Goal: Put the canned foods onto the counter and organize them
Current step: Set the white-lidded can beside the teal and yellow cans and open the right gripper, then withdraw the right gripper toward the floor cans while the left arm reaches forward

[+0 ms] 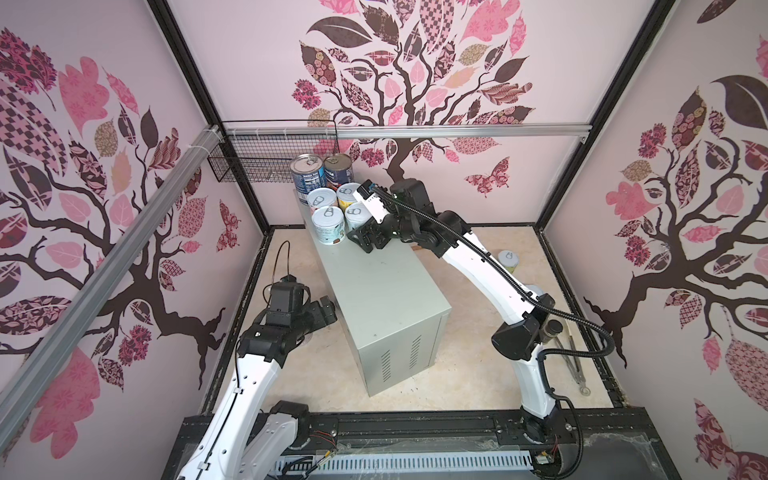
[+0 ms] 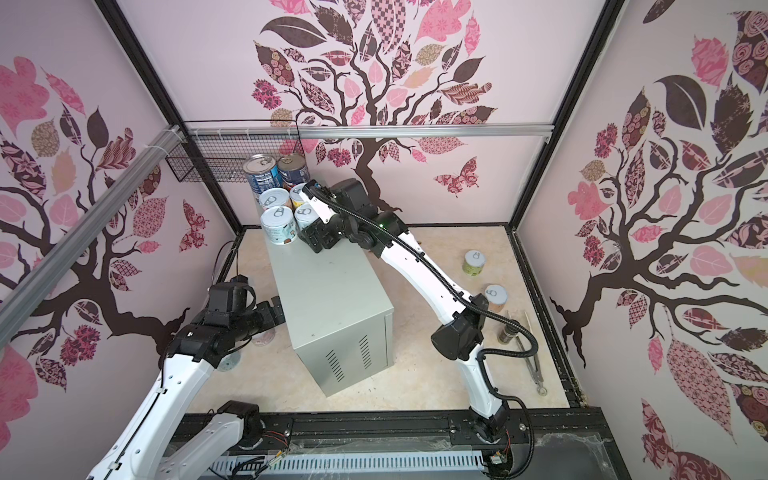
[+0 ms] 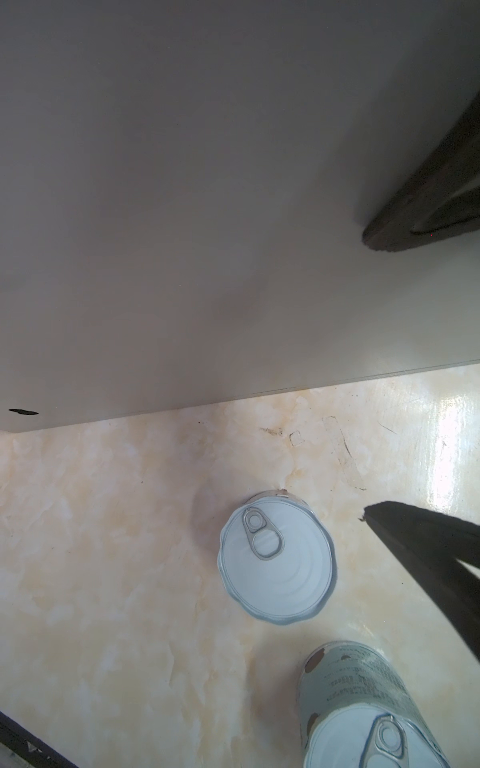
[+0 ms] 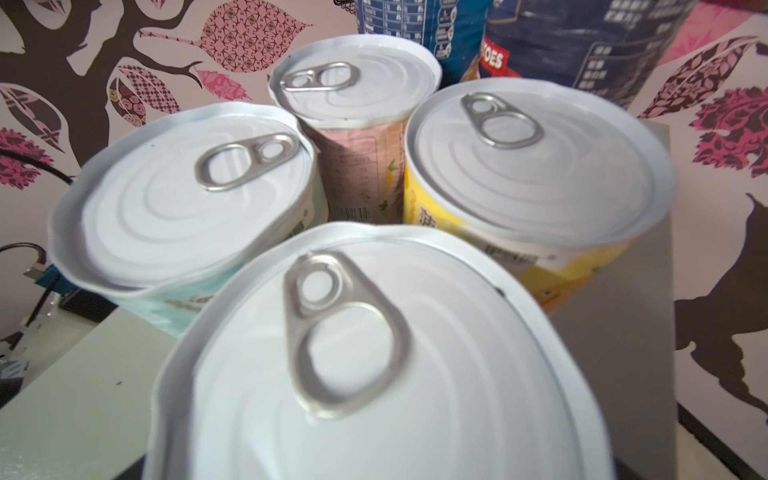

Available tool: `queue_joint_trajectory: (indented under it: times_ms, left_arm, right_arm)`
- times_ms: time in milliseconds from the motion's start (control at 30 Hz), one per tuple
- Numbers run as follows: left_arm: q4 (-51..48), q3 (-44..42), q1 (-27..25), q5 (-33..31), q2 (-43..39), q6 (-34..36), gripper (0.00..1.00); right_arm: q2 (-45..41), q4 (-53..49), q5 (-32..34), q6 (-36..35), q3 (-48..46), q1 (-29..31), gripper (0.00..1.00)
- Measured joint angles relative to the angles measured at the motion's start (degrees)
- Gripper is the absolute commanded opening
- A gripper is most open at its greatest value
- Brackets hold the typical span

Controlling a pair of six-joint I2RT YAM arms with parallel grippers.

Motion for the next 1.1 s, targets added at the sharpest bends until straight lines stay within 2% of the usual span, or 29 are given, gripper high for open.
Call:
queue_joint_trajectory:
  times_ms: [67, 433, 733, 867, 1100]
  left_arm:
    - [-0.07, 0.0, 0.02, 0.02, -0.44, 0.24, 0.98]
    - [-0.22, 0.0, 0.2, -2.34, -4.66, -0.55, 0.98]
    - [-4.07, 0.79, 0.2, -7.89, -2.43, -5.14, 0.98]
    - [-5.22, 0.79, 0.2, -10.62, -2.01, -7.58, 0.98]
    - [-6.6, 0.79, 0.17, -14.01, 0.52, -12.72, 0.98]
  right_arm:
    - [0.0, 0.02, 0.26, -0.13, 0.0, 0.02, 1.0]
    - [-1.16, 0.0, 1.73, 0.74, -0.24, 0.35, 1.0]
    - [-11.1, -1.68, 3.91, 2.78, -1.9, 0.55, 1.0]
    - [-18.88, -1.11, 6.4, 3.82, -9.51, 0.55, 1.0]
    - [-38.29, 6.01, 14.05, 9.07, -36.7, 0.55, 1.0]
